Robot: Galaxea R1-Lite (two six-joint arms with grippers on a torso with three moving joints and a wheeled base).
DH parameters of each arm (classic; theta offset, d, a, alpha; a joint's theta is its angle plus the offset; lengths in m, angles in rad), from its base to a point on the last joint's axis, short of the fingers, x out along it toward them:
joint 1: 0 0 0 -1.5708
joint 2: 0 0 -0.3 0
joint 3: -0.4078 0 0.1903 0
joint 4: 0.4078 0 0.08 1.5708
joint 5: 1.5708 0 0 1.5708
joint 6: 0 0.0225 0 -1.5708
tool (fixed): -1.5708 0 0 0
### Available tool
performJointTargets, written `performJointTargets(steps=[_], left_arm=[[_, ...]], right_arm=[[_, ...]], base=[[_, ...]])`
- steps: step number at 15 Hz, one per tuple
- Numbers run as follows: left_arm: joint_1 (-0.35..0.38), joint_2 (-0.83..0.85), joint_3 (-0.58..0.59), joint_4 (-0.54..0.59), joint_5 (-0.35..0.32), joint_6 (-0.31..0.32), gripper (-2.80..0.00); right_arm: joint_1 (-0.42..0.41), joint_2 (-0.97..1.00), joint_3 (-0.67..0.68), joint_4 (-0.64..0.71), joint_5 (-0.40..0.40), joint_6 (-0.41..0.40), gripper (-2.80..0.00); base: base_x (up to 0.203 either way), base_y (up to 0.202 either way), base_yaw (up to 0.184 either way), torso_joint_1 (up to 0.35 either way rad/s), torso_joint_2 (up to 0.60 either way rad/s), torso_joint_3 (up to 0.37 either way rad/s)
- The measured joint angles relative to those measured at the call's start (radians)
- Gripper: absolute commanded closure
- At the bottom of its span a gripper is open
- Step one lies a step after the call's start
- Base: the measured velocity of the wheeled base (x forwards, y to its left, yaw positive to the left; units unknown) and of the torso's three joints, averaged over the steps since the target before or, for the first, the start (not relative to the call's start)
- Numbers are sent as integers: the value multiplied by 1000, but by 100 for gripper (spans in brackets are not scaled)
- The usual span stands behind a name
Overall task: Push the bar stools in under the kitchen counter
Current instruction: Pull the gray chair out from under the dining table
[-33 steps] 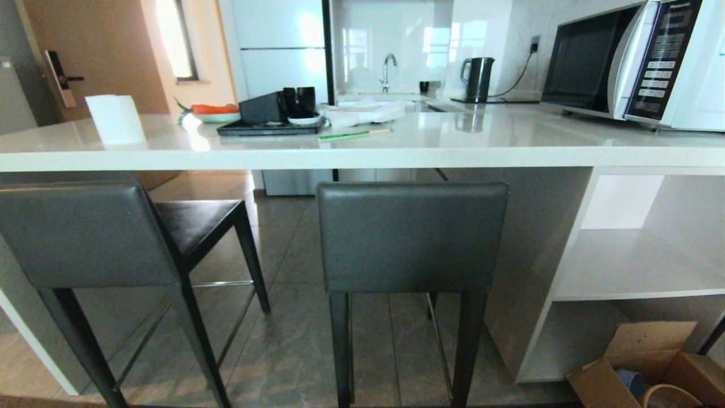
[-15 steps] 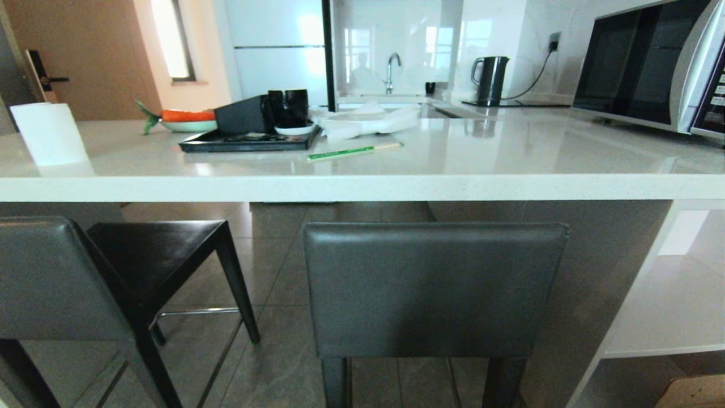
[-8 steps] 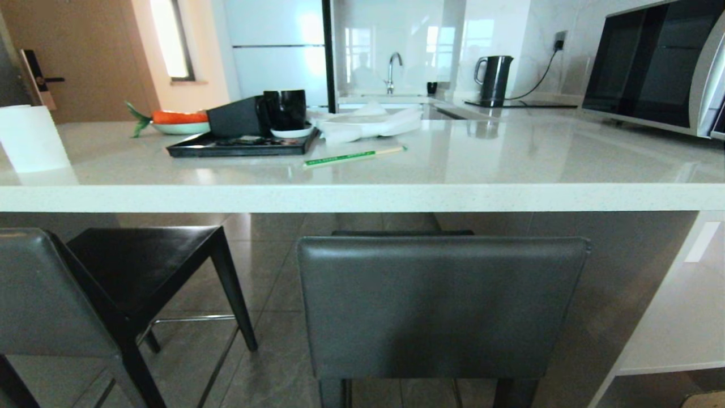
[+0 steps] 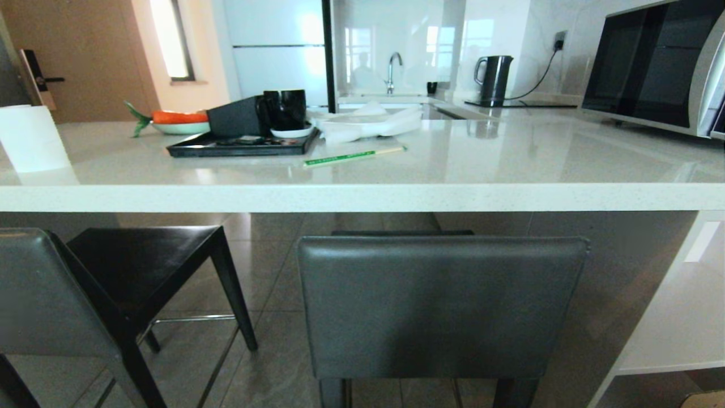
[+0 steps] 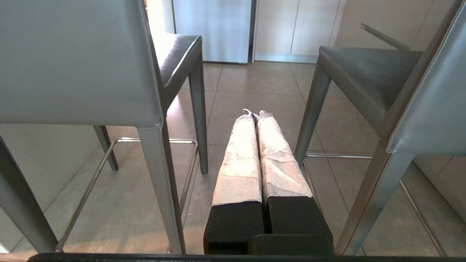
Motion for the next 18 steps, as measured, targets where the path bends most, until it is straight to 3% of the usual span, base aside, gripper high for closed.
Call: performJointTargets(steps=[9,13,14,15,18], left_arm=[[1,0,0,-3,0,21,0],[1,0,0,-3,0,5,0],[1,0,0,-3,0,-1,0],[1,0,0,-3,0,-2,-280],[0,0,0,-3,0,-2,-280]], right_arm=[[1,0,0,-11,16,-64,0],[1,0,0,0,6,-33,0],[1,0,0,0,6,-32,-280],[1,0,0,0,6,-32,-280],[1,0,0,0,6,-29,-280]], base=[[0,0,0,0,0,0],[0,0,0,0,0,0],[0,0,0,0,0,0],[0,0,0,0,0,0],[0,0,0,0,0,0]])
